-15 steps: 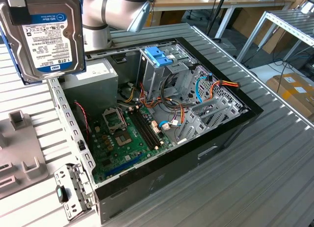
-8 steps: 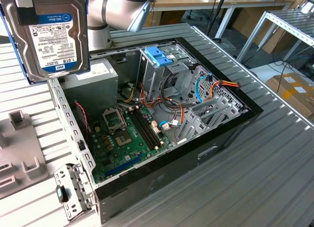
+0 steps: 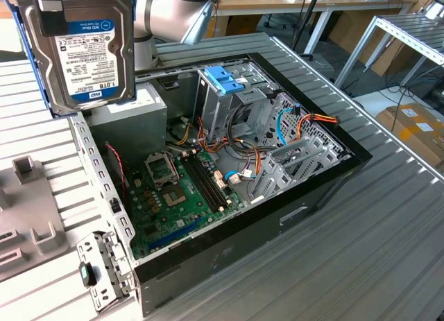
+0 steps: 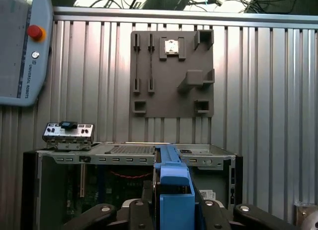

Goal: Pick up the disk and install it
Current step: 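Pick up the disk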

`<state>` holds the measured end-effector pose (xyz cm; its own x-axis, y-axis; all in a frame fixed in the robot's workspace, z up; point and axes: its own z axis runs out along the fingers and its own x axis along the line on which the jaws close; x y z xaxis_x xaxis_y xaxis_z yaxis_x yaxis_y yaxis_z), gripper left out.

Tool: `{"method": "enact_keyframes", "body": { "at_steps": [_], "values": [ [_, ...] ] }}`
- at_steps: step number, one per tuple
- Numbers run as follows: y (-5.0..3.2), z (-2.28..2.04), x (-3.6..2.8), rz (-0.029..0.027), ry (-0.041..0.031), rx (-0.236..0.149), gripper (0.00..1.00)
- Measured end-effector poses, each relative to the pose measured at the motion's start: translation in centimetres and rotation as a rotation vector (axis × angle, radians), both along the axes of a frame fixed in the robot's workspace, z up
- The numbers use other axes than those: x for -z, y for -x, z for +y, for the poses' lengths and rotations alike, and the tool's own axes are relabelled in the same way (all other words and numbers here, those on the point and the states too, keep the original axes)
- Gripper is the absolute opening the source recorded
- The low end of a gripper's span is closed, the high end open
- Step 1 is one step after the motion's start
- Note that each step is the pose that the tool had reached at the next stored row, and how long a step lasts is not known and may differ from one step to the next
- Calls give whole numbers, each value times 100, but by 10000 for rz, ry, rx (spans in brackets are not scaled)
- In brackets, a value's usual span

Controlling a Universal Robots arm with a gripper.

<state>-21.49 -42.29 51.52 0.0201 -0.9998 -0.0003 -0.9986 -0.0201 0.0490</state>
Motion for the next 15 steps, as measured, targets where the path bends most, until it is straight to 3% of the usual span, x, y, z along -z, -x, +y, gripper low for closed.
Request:
{"method": "enact_keyframes", "body": {
  "at_steps": [15],
  "values": [
    [-110,-47,6,1,0,0,37]
  ]
}}
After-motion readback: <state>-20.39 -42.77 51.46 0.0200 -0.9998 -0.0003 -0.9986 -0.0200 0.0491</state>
